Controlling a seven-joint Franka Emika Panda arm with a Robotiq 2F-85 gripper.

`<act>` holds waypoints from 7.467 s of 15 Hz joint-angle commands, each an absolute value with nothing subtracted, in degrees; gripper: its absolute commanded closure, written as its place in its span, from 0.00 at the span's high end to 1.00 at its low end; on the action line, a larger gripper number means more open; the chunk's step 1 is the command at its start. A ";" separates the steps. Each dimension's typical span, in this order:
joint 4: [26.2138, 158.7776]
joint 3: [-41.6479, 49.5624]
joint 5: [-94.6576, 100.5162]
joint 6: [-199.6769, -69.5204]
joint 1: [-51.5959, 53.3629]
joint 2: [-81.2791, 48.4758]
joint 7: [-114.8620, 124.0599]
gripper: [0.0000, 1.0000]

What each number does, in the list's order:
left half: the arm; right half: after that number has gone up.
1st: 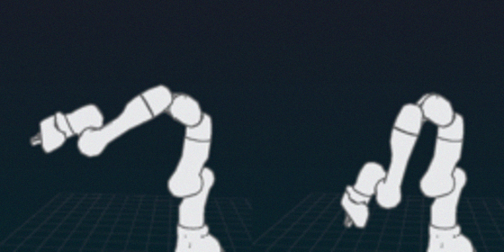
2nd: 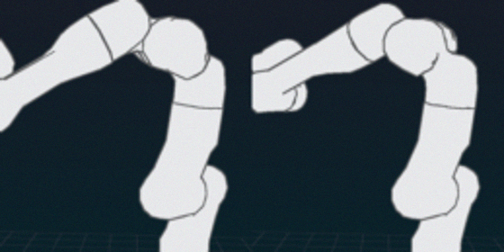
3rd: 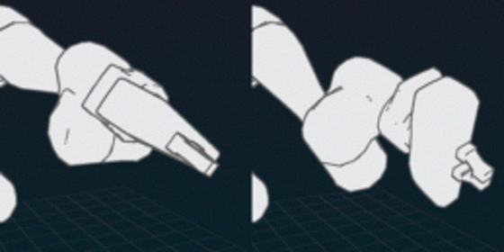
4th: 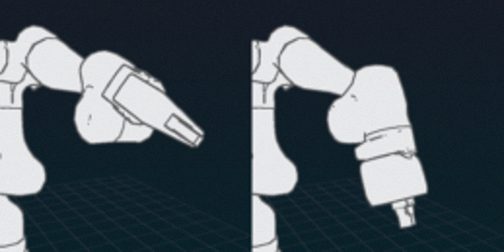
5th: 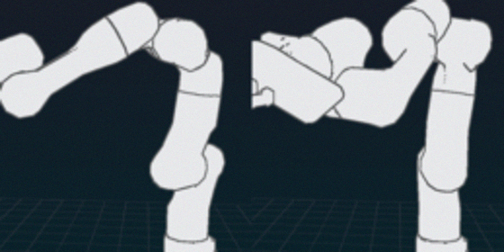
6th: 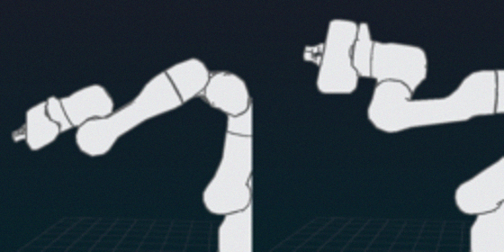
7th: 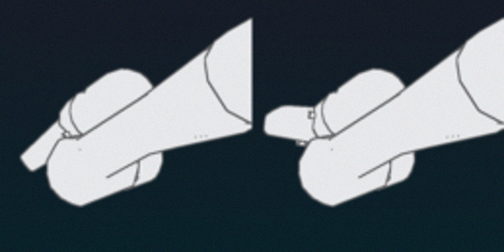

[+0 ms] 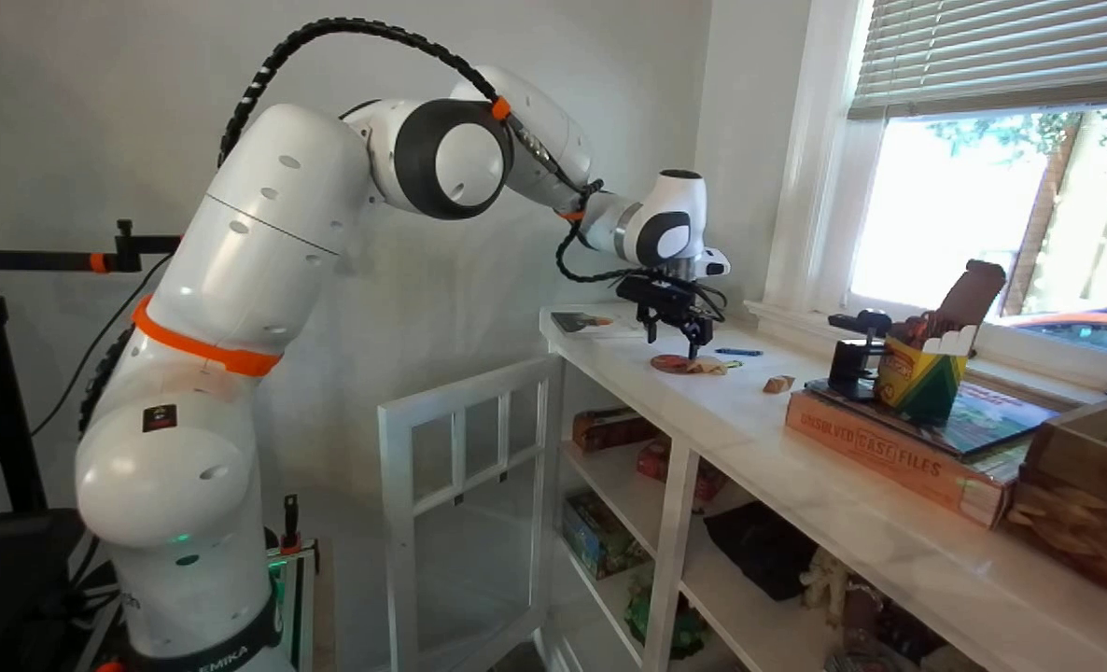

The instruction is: Put the black object on the box, then move one wooden block to the left, then turn the hand of the clock to the left

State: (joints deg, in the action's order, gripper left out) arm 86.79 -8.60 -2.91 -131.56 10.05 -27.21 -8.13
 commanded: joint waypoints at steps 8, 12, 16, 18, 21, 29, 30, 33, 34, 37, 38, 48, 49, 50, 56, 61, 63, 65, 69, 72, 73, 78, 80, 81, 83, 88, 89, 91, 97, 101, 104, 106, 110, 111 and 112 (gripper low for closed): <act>86.58 -8.78 -0.44 -128.85 9.99 -27.49 -9.62 1.00; 86.78 -8.79 -0.23 -128.42 10.09 -27.65 -9.51 1.00; 86.61 -9.12 -0.77 -128.93 10.02 -27.88 -9.52 1.00; 86.56 -9.21 -0.81 -129.00 10.07 -27.87 -9.44 1.00; 86.45 -9.48 -0.97 -128.79 10.17 -27.88 -9.37 1.00; 86.05 -9.53 -0.53 -128.35 10.74 -27.88 -9.05 1.00; 86.06 -9.55 -0.56 -128.31 10.75 -27.84 -9.07 1.00; 86.16 -9.72 -0.84 -128.28 10.66 -27.70 -9.25 1.00; 86.21 -9.79 -0.89 -128.27 10.65 -27.64 -9.37 1.00; 86.37 -10.07 -1.15 -128.15 10.54 -27.52 -9.72 1.00; 86.44 -10.16 -1.19 -128.12 10.52 -27.47 -9.79 1.00; 87.28 -10.78 -1.23 -127.62 10.33 -26.47 -11.20 1.00; 87.32 -10.81 -1.25 -127.44 10.32 -26.39 -11.44 1.00; 87.48 -10.81 -1.19 -127.19 10.32 -26.27 -11.63 1.00; 87.70 -10.77 -1.07 -126.70 10.29 -26.03 -12.35 1.00; 87.88 -10.71 -0.88 -126.21 10.24 -25.77 -13.04 1.00; 88.06 -10.69 -0.80 -125.96 10.19 -25.64 -13.46 1.00; 88.21 -10.67 -0.74 -125.72 10.14 -25.51 -13.76 1.00; 88.66 -10.70 -0.74 -124.58 10.08 -25.23 -14.28 1.00; 88.76 -10.78 -0.80 -123.91 10.06 -25.01 -14.89 1.00; 88.88 -10.77 -0.73 -123.83 10.05 -24.87 -15.09 1.00; 89.21 -10.71 -0.65 -122.56 9.87 -24.06 -16.15 1.00; 89.34 -10.69 -0.62 -122.06 9.82 -23.64 -16.34 1.00; 89.45 -10.67 -0.57 -121.89 9.79 -23.44 -16.50 1.00; 89.78 -10.60 -0.43 -121.78 9.73 -23.08 -16.88 1.00; 90.42 -11.29 -2.07 -122.09 9.18 -22.76 -18.09 1.00; 90.61 -11.45 -2.47 -121.99 9.04 -22.68 -18.43 1.00; 91.19 -11.73 -3.12 -122.24 8.85 -22.38 -18.83 1.00; 91.92 -12.00 -3.21 -121.77 8.67 -21.88 -19.81 1.00; 92.70 -12.11 -3.16 -121.75 8.52 -21.68 -20.76 1.00; 92.85 -12.12 -3.06 -121.52 8.40 -21.55 -21.24 1.00; 92.81 -12.07 -2.94 -121.31 8.39 -21.49 -21.48 1.00; 92.82 -11.87 -2.67 -120.96 8.20 -21.37 -21.94 1.00; 92.86 -11.83 -2.62 -120.95 8.13 -21.34 -22.02 1.00; 92.88 -11.78 -2.57 -120.92 8.06 -21.32 -22.04 1.00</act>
State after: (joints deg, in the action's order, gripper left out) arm 90.78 -11.52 -2.11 -121.99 8.87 -23.02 -20.78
